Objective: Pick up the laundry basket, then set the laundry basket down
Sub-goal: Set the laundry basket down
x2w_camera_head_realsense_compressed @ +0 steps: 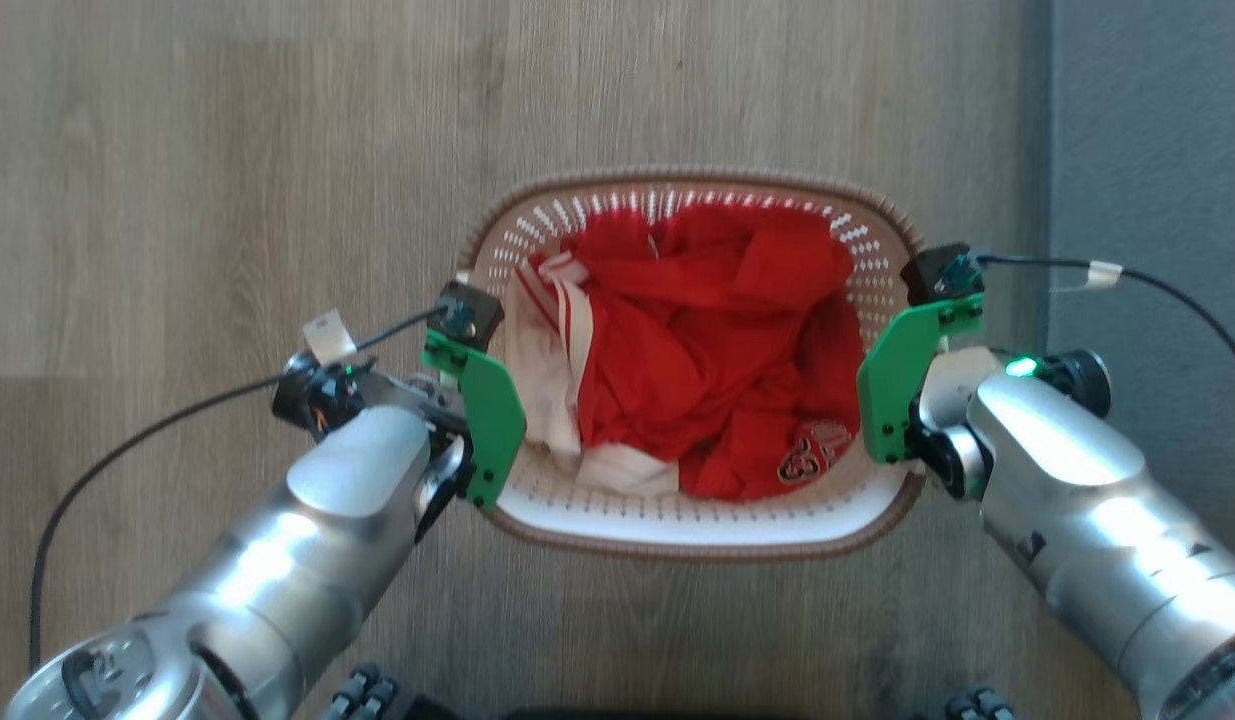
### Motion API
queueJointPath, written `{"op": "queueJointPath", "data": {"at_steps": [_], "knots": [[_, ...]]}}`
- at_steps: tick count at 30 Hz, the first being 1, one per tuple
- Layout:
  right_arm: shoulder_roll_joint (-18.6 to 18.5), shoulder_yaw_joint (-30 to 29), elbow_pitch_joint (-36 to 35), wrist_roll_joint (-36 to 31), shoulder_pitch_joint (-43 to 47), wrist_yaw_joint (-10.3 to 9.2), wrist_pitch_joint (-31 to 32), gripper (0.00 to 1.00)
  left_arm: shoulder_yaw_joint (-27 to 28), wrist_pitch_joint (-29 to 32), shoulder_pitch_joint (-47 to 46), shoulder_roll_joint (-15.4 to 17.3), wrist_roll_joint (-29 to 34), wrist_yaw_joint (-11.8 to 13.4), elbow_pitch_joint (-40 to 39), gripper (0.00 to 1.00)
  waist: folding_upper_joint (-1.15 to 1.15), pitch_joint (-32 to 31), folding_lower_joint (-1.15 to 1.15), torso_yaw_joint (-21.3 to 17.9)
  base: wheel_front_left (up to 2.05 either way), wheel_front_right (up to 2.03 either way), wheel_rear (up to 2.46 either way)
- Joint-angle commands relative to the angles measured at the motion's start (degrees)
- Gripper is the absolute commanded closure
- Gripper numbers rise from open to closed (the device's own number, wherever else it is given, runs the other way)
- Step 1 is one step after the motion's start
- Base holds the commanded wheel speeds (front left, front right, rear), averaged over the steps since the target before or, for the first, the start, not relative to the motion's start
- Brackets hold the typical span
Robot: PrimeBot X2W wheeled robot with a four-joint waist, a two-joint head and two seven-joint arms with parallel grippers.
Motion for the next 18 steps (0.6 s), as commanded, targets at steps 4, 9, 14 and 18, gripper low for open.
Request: {"op": "queueJointPath", "data": {"at_steps": [4,9,14,18], "knots": [[1.8,0.8,-0.9,-2.2,-1.2,1.35,-2.2,1.00,-0.4,-1.8,-3.2,-1.1,1.1,-0.9,-0.9,1.00,0.00,6.2,-0.01,0.6,0.00,0.00,0.00],[1.8,-0.2,0.8,-3.2,-3.5,1.35,-4.7,1.00,-0.6,-2.9,-5.4,-1.1,-0.3,0.7,-2.9,1.00,0.00,10.6,-0.01,0.9,0.00,0.00,0.00],[2.3,-1.2,2.8,-3.8,-5.6,1.35,-6.8,1.00,-1.4,-3.0,-7.4,-1.1,-1.1,1.7,-4.1,1.00,0.00,14.1,-0.01,1.0,0.00,0.00,0.00],[2.8,-1.5,4.4,-4.3,-6.6,1.35,-8.0,1.00,-1.9,-3.3,-8.4,-1.1,-1.7,2.1,-4.4,1.00,0.00,16.1,-0.01,1.1,0.00,0.00,0.00]]}}
